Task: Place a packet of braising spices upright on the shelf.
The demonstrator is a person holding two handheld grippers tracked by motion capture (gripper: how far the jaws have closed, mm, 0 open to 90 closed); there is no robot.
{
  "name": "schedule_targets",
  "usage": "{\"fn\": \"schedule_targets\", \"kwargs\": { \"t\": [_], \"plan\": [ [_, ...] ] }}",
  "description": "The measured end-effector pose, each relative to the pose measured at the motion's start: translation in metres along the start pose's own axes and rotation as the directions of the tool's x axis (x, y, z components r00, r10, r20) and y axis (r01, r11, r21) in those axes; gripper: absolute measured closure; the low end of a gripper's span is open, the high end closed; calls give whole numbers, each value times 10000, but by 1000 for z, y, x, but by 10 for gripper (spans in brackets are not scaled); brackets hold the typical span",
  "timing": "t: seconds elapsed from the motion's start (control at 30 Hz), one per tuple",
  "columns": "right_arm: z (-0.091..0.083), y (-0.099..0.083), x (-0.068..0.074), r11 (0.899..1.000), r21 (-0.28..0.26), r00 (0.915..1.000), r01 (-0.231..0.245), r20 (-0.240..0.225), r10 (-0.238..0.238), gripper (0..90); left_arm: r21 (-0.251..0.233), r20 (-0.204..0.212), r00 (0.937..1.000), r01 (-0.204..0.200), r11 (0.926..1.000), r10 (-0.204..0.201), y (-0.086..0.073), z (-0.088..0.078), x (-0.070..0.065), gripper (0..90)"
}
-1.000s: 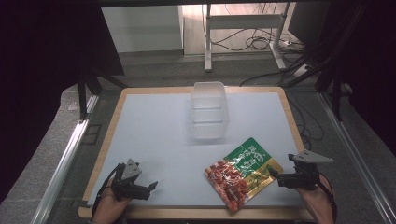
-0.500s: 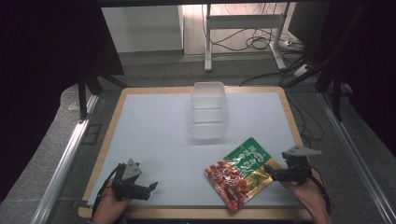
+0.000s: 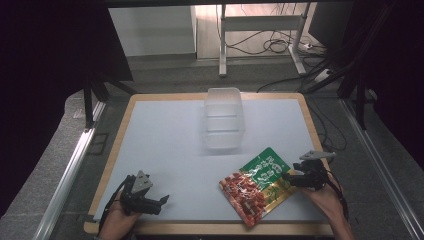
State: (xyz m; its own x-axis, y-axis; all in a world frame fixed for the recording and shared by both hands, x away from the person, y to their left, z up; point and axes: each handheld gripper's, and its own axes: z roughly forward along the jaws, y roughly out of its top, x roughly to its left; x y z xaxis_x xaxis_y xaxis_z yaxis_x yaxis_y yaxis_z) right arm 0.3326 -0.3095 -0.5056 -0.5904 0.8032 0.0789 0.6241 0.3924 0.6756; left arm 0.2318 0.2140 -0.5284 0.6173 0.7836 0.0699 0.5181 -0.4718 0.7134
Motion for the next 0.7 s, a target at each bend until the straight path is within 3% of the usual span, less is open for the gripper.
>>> {"fn": "schedule_targets", "kwargs": {
  "t": [0.17,0.4,0.53,0.7],
  "plan": [
    [2,2,1,9995,238,9982,200,-564,-186,460,24,-28,10000,-27,10000,27,0,0,0,29],
    [-6,13,14,9975,-69,9953,703,-664,-706,496,63,-59,10000,-74,10000,74,0,0,-1,30],
    [-2,20,25,9934,192,9928,1135,-399,-1127,486,88,-81,9999,-112,9999,113,0,1,-1,30],
    [4,28,32,9883,360,9883,1481,-417,-1465,502,75,-84,9999,-92,9999,92,0,1,-2,31]
  ]
}}
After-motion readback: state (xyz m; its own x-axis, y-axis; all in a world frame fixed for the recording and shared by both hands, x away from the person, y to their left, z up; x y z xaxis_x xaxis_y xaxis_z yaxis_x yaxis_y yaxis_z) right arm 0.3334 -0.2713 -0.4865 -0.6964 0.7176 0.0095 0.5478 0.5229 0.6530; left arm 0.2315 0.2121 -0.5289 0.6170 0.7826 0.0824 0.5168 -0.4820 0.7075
